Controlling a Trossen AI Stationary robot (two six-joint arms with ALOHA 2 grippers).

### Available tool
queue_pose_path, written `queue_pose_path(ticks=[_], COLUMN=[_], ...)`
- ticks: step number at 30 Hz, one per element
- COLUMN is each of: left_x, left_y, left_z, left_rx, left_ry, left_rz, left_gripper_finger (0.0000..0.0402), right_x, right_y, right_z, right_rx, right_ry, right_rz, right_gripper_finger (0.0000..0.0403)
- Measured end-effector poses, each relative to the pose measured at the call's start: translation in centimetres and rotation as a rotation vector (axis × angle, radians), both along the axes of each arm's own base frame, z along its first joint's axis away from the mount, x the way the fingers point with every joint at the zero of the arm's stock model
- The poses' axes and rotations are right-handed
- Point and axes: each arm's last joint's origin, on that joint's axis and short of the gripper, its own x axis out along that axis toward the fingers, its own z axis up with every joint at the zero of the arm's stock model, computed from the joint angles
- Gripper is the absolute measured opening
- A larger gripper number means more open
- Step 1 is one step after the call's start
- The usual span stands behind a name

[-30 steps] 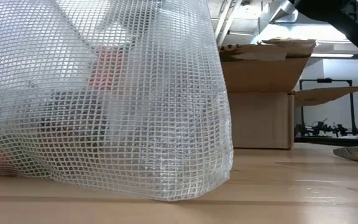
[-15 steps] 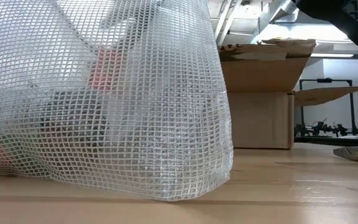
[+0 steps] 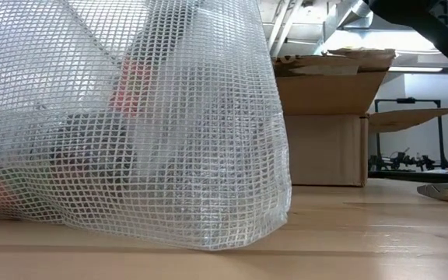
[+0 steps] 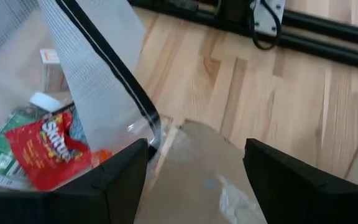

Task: Unpack boxes
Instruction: Close the transparent zip bag

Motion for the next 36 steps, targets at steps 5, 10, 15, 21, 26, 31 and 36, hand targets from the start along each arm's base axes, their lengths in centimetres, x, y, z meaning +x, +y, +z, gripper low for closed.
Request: queue_pose_path(ticks=[5, 10, 15, 21, 26, 31, 36], left_x=[0.0, 0.0, 0.0, -0.3, -0.9, -1.4, -1.3], left_y=[0.0, 0.0, 0.0, -0.3, -0.9, -1.2, -1.6], left_z=[0.0, 0.0, 0.0, 0.0, 0.0, -0.2, -0.6], left_rx=[0.000, -0.002, -0.005, -0.012, -0.036, -0.042, -0.031], left_ry=[0.001, 0.001, -0.001, -0.003, -0.012, -0.003, 0.011], left_rz=[-0.001, 0.001, 0.004, -0.003, -0.006, 0.012, 0.022], left_gripper_finger=[0.0000, 0.0000, 0.0000, 0.0000, 0.0000, 0.0000, 0.0000], right_x=[-0.2, 0.0, -0.1, -1.0, -3.7, -6.9, -10.3], right_y=[0.1, 0.0, -0.4, -1.5, -3.2, -4.3, -5.1], right_z=[-0.2, -0.1, -0.1, 0.6, 3.8, 8.1, 11.8], right_rx=[0.002, 0.001, 0.007, -0.016, -0.079, -0.126, -0.139], right_ry=[0.027, 0.009, 0.010, 0.054, 0.085, 0.052, 0.021], right_rz=[0.001, 0.001, -0.013, -0.070, -0.142, -0.203, -0.246], right_gripper_finger=[0.0215, 0.0102, 0.0010, 0.0000, 0.0000, 0.0000, 0.0000])
